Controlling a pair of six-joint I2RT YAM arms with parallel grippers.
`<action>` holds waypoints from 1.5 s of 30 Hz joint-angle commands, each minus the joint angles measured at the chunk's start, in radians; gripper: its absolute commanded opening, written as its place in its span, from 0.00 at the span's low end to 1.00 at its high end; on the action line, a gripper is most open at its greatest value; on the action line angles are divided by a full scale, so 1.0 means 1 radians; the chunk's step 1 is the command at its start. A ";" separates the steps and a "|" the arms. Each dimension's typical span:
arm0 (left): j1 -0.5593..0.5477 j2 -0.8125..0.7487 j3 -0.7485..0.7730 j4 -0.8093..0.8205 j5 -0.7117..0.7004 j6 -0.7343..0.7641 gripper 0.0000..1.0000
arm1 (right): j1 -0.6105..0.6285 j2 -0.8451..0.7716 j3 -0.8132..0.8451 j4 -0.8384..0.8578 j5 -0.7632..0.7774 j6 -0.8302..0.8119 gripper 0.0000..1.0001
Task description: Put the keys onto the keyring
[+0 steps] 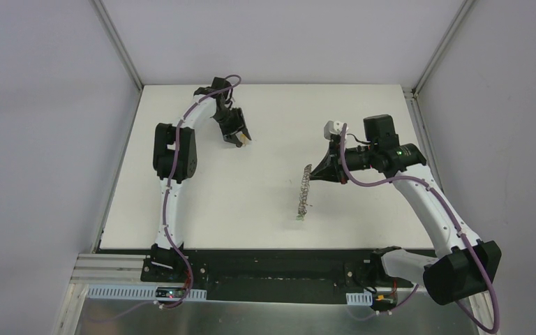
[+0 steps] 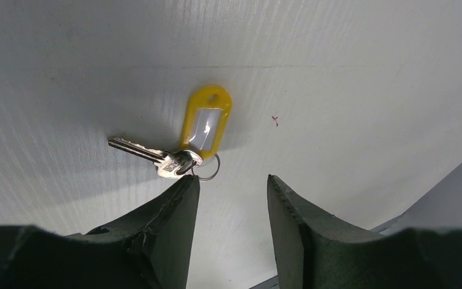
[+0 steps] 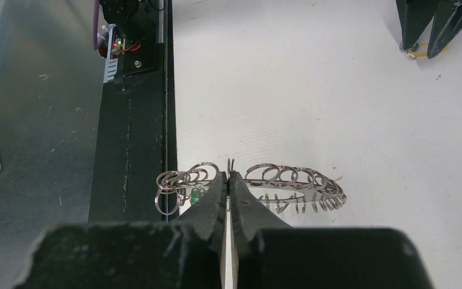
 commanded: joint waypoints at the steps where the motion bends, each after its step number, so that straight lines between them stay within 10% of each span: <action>1: -0.004 -0.008 0.038 -0.054 -0.017 0.011 0.45 | -0.012 -0.046 -0.003 0.041 -0.068 0.013 0.00; 11: -0.029 -0.130 0.050 -0.096 -0.115 0.339 0.48 | -0.020 -0.039 -0.009 0.044 -0.070 0.012 0.00; 22: -0.164 -0.154 0.096 -0.195 -0.341 1.277 0.54 | -0.021 -0.019 -0.009 0.045 -0.057 0.007 0.00; 45: -0.203 0.047 0.310 -0.412 -0.208 1.467 0.53 | -0.039 -0.018 -0.011 0.049 -0.061 0.013 0.00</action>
